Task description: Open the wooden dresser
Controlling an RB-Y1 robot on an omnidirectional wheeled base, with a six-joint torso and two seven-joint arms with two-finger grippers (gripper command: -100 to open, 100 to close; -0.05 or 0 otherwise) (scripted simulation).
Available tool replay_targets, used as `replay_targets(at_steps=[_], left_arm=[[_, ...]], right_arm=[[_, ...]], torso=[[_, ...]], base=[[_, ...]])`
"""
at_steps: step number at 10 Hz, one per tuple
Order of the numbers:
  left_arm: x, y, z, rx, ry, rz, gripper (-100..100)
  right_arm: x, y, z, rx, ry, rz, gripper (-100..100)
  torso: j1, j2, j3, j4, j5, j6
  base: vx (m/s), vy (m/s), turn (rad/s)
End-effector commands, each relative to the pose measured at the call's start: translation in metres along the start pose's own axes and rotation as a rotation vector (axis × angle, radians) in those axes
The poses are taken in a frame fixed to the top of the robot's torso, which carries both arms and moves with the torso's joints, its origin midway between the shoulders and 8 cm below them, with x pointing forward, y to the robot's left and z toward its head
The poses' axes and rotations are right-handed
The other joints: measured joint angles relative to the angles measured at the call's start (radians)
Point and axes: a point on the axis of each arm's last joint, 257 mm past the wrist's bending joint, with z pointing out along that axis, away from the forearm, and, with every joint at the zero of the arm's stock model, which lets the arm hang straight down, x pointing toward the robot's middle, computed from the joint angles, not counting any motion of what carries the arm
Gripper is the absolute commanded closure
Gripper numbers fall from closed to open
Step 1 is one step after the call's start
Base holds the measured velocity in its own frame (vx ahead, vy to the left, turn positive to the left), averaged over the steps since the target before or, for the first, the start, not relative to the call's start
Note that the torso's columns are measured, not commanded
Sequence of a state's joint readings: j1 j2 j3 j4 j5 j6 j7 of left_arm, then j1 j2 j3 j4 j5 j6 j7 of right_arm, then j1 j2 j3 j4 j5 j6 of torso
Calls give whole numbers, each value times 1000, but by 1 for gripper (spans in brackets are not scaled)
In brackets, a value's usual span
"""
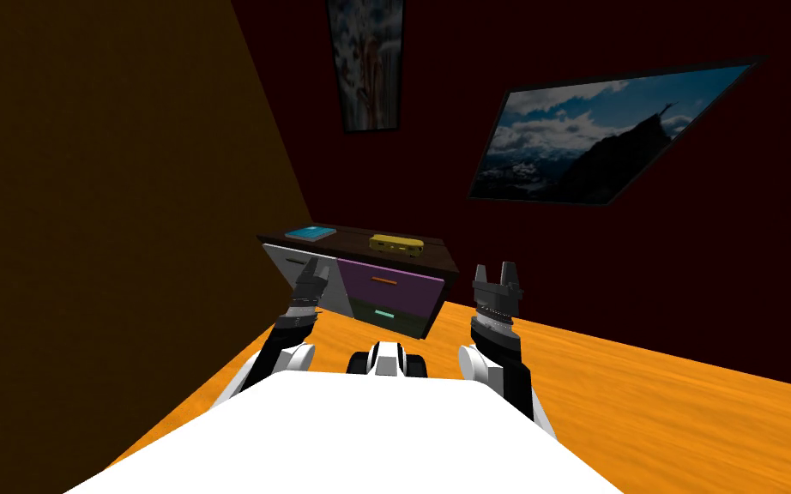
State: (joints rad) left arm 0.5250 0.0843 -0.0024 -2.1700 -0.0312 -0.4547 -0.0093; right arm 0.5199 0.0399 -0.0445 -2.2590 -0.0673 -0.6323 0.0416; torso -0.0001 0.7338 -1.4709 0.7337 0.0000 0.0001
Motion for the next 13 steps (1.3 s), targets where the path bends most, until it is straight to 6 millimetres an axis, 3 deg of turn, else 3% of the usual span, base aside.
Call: replay_targets(at_steps=[1, 2, 13], left_arm=[[12, 26, -2, -52, 42, 15, -100], [16, 41, -5, -83, 55, 18, -100], [47, 133, -27, -275, 107, 12, -100]], right_arm=[[0, 0, 0, 0, 0, 0, 0], [0, 0, 0, 0, 0, 0, 0], [0, 0, 0, 0, 0, 0, 0]], torso=[[0, 2, -5, 3, 0, 0], [0, 4, -5, 4, 0, 0], [0, 4, -5, 4, 0, 0]], base=[[19, -16, -44], [24, -21, -56], [22, -12, -42]])
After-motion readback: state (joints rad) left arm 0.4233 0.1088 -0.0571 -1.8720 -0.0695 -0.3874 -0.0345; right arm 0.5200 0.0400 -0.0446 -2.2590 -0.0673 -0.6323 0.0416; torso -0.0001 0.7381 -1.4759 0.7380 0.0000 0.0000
